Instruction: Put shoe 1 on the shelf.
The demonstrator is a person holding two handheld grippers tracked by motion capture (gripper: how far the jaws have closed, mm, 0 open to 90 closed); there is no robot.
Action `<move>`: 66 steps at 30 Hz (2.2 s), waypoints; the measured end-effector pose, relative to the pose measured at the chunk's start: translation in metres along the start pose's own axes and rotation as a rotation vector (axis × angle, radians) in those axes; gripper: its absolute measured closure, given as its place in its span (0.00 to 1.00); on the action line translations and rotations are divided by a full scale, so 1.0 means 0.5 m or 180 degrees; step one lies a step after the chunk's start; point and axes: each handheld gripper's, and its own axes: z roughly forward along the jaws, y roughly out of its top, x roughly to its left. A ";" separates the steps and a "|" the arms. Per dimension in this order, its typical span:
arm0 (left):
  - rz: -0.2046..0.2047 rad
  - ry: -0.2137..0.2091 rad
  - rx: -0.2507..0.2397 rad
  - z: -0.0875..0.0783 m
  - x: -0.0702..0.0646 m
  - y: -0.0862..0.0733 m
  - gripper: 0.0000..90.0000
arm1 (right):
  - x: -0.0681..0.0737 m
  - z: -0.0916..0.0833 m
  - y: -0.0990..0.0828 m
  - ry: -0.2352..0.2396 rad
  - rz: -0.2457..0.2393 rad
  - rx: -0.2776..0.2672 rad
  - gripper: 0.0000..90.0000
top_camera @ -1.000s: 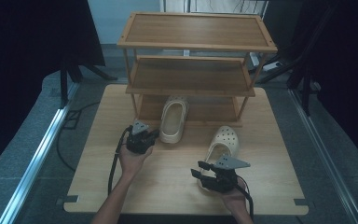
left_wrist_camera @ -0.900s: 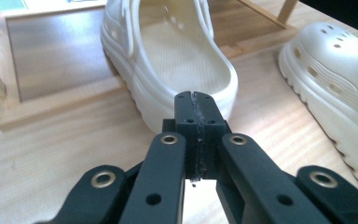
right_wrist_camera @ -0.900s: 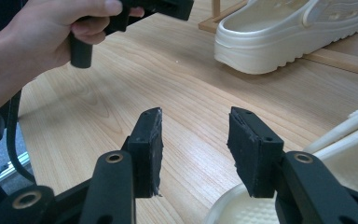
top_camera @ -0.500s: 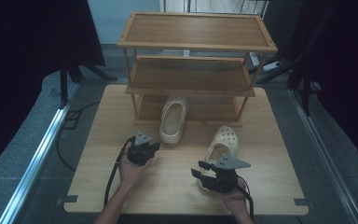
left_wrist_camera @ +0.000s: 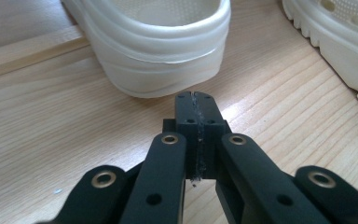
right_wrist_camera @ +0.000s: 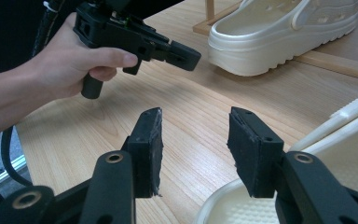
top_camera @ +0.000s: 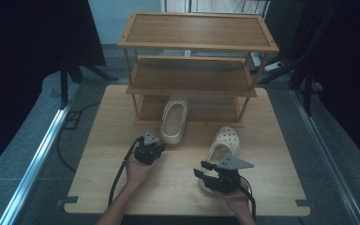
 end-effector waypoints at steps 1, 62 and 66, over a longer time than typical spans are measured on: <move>0.0004 0.0004 0.0005 0.003 -0.002 0.001 1.00 | 0.000 0.000 0.000 0.0004 0.0003 -0.0002 0.61; -0.0101 0.0064 -0.0194 0.140 -0.015 0.105 0.88 | -0.012 -0.019 0.005 0.0000 0.0003 -0.0096 0.61; -0.0219 -0.0075 -0.0230 0.097 -0.012 0.086 0.79 | -0.012 -0.020 0.007 -0.0016 0.0001 -0.0104 0.61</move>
